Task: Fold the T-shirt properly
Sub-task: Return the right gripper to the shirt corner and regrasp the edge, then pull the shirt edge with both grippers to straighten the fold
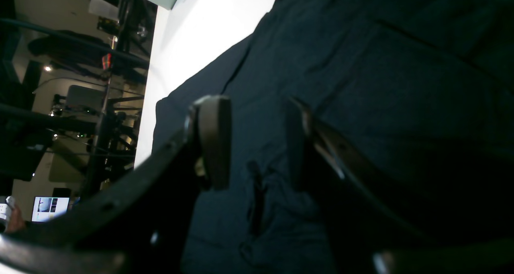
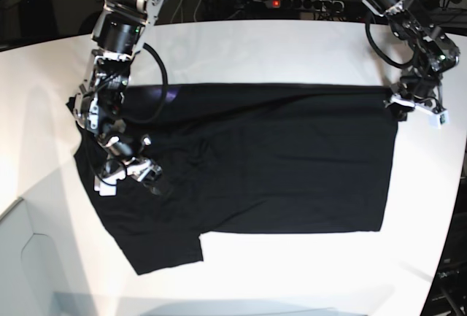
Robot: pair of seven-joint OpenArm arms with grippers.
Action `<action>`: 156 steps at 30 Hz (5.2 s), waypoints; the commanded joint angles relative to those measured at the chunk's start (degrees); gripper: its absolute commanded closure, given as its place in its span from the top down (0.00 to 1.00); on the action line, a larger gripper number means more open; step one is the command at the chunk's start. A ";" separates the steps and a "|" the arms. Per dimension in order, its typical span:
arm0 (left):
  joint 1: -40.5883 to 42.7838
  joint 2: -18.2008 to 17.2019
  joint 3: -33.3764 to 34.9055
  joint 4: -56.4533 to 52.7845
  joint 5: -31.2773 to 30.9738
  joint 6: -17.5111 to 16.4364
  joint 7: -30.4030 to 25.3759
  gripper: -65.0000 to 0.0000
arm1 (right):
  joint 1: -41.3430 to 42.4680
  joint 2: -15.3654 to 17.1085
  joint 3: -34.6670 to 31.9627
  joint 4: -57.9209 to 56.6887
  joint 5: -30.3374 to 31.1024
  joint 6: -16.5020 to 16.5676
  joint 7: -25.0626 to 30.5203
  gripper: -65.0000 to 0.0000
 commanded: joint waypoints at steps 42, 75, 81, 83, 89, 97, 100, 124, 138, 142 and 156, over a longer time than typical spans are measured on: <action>-5.91 -1.64 -6.26 -14.61 -21.82 0.14 -0.92 0.25 | -23.75 2.62 6.38 29.77 1.67 -0.07 1.18 0.25; -6.35 -6.21 -14.70 -26.65 -21.91 0.14 -1.01 0.25 | -19.17 11.50 1.64 7.27 1.15 -0.07 1.44 0.00; -2.22 -6.21 -14.70 -22.52 -21.91 0.14 -0.92 0.25 | -21.46 13.44 1.90 6.83 1.23 -0.15 1.44 0.00; -0.19 -4.89 -14.53 -18.57 -21.91 0.14 -1.10 0.25 | -22.51 14.40 1.99 6.74 1.23 -0.15 1.44 0.00; 6.13 -2.25 -12.24 -5.20 -21.91 0.14 -1.36 0.25 | -27.35 17.04 3.13 6.56 1.23 -0.15 1.53 0.00; 9.56 0.21 -12.24 1.74 -21.91 0.14 -1.36 0.25 | -32.45 17.13 6.03 6.65 1.23 -0.15 1.53 0.00; 10.79 0.21 -12.50 2.80 -22.17 0.14 -0.92 0.25 | -33.86 17.13 5.68 6.74 1.23 -0.15 1.53 0.00; 15.63 5.57 9.47 13.52 -1.16 0.14 -10.41 0.00 | -34.91 16.78 5.59 7.79 1.23 -0.15 1.09 0.00; 20.55 4.52 9.30 5.96 8.16 0.14 -13.14 0.00 | -38.69 17.13 5.94 8.41 1.23 -0.07 1.27 0.00; 24.77 4.87 9.47 9.48 5.61 0.14 -13.14 0.00 | -40.27 17.22 6.03 8.41 1.23 -0.07 1.35 0.00; 29.08 5.75 9.21 12.38 1.74 0.14 -13.14 0.00 | -40.36 17.22 5.94 8.85 1.32 -0.07 1.00 0.00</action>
